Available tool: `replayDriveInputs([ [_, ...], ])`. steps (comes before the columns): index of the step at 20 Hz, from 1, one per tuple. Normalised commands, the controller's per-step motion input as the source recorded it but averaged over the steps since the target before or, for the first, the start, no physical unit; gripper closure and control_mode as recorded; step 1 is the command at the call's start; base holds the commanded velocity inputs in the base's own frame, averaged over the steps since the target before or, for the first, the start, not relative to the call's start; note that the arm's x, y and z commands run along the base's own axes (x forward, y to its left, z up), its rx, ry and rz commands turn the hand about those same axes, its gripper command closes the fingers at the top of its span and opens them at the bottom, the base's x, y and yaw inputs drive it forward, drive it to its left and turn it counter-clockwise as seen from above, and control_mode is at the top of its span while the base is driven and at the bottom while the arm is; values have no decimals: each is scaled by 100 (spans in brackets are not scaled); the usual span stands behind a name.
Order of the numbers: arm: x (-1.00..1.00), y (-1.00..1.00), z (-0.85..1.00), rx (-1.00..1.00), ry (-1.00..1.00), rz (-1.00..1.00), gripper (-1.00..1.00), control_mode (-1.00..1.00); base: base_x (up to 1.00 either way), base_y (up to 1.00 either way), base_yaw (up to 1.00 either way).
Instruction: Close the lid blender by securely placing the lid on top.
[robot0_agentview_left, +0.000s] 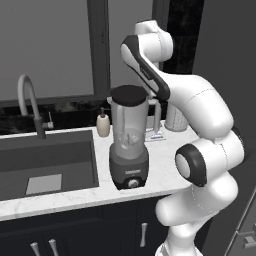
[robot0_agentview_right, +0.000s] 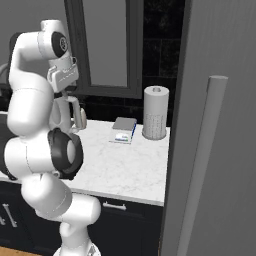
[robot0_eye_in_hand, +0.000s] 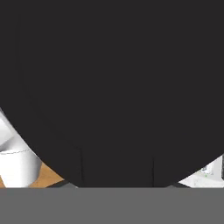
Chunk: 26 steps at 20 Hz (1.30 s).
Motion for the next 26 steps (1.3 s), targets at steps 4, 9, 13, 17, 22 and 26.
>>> replayDriveInputs([
  [4, -11, 9, 0, 0, 0, 9, 100, -100, 0, 0, 0],
  [9, -19, 7, -3, -3, 0, 3, 100, -100, 0, 0, 0],
  [13, -26, 9, -1, -5, -3, 7, 100, -100, 0, 0, 0],
  [17, -26, 6, 0, -3, -5, 6, 100, -100, 0, 0, 0],
  [22, -4, 1, 0, 0, 0, 1, 100, -100, 0, 0, 0],
  [26, -18, 0, -23, 0, 1, 0, 100, -100, 0, 0, 0],
])
